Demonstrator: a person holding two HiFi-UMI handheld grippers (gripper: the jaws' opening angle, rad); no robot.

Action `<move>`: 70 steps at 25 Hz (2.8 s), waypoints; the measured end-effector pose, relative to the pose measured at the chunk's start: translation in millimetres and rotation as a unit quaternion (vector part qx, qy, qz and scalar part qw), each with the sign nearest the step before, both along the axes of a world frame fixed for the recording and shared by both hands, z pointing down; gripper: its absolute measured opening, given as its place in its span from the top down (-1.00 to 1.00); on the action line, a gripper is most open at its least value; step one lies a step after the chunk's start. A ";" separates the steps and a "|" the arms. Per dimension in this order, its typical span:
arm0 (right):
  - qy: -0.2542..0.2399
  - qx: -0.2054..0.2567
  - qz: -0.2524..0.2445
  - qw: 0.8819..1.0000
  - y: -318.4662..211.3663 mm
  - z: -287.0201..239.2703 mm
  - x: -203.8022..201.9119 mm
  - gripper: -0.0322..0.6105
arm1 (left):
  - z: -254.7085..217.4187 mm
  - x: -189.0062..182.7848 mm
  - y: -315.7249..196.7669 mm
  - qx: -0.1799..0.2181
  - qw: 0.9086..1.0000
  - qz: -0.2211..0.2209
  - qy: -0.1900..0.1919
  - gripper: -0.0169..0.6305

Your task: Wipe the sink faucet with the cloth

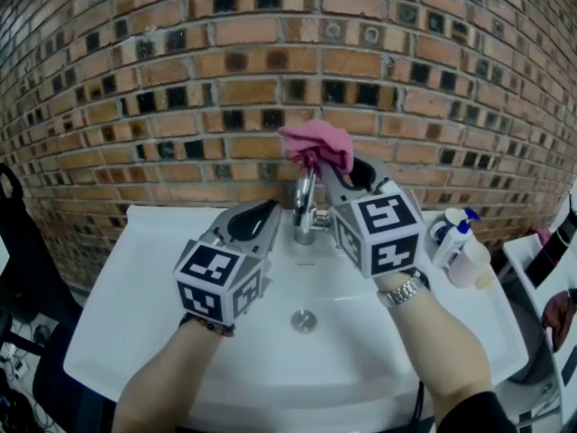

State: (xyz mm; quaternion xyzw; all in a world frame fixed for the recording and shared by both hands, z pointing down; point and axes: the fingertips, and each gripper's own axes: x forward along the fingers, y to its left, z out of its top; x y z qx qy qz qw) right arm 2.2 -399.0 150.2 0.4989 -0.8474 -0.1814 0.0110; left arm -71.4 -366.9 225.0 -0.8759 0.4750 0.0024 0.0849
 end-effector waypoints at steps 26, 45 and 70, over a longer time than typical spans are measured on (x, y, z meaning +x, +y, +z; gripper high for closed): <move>0.021 -0.083 0.030 0.996 -50.7 81.5 5.5 0.68 | 26.4 -1.2 -15.0 -0.025 1.000 -0.008 -0.003 0.87; 0.043 -0.148 0.037 0.987 -56.0 132.5 3.0 0.68 | 31.6 -0.1 -14.5 -0.031 0.999 -0.008 -0.007 0.87; 0.047 -0.180 0.029 0.982 -34.8 172.1 -4.9 0.68 | 38.6 1.5 -12.9 -0.038 0.999 -0.005 -0.013 0.87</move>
